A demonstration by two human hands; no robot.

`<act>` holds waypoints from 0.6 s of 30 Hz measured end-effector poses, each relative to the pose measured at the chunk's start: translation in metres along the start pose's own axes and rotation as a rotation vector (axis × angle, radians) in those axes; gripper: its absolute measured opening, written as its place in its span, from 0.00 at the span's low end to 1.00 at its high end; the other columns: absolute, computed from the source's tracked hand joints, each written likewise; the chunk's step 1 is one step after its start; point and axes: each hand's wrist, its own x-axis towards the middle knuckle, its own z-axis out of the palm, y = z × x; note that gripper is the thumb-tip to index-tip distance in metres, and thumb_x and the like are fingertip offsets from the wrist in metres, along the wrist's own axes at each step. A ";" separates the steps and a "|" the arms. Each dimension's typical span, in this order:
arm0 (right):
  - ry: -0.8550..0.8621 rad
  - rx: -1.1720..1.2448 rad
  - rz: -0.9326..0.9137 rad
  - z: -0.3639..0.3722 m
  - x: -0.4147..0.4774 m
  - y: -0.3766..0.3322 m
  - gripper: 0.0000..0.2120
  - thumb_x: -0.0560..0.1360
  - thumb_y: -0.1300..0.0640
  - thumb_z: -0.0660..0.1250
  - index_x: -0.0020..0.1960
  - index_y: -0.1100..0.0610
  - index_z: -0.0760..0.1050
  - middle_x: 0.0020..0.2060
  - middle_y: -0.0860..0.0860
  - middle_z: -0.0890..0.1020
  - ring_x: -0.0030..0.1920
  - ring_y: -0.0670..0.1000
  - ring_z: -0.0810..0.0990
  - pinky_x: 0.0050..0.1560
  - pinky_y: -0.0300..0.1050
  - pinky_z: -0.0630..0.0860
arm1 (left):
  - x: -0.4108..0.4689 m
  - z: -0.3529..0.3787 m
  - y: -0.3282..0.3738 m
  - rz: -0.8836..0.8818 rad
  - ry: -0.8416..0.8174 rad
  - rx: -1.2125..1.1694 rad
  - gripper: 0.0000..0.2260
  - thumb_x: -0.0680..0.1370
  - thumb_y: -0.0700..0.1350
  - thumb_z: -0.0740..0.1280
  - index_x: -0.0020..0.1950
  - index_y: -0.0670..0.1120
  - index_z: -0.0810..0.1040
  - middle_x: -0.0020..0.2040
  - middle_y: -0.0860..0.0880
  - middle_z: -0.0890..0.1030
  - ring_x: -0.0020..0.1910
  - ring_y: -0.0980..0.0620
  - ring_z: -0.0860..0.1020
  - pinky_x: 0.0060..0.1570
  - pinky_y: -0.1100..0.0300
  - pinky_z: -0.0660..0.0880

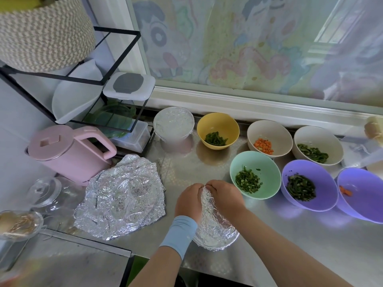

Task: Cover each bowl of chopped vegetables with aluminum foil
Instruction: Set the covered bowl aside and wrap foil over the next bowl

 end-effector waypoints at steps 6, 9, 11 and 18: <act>-0.006 0.000 -0.048 0.005 0.002 -0.008 0.11 0.81 0.53 0.61 0.59 0.50 0.80 0.52 0.46 0.82 0.50 0.51 0.80 0.49 0.48 0.76 | -0.011 -0.012 -0.013 -0.038 0.098 0.012 0.13 0.84 0.45 0.57 0.61 0.46 0.80 0.56 0.51 0.83 0.54 0.51 0.80 0.55 0.60 0.74; -0.031 0.064 0.015 0.004 0.004 -0.009 0.10 0.80 0.53 0.63 0.57 0.48 0.81 0.51 0.45 0.83 0.49 0.49 0.80 0.50 0.46 0.75 | -0.011 -0.014 -0.014 -0.111 0.093 -0.107 0.11 0.83 0.44 0.60 0.59 0.47 0.81 0.54 0.52 0.84 0.51 0.53 0.80 0.51 0.66 0.72; -0.038 0.076 0.030 0.004 0.004 -0.008 0.09 0.79 0.53 0.63 0.55 0.48 0.82 0.49 0.45 0.83 0.49 0.49 0.80 0.50 0.46 0.75 | -0.012 -0.013 -0.013 -0.143 0.109 -0.159 0.10 0.82 0.44 0.61 0.56 0.46 0.82 0.51 0.52 0.84 0.48 0.54 0.80 0.47 0.68 0.70; -0.115 0.031 0.020 0.000 0.013 -0.013 0.10 0.80 0.53 0.62 0.56 0.48 0.81 0.51 0.46 0.84 0.50 0.50 0.80 0.52 0.45 0.75 | -0.009 -0.016 -0.005 -0.136 0.088 -0.056 0.12 0.82 0.43 0.59 0.59 0.47 0.81 0.55 0.51 0.83 0.54 0.50 0.80 0.52 0.61 0.73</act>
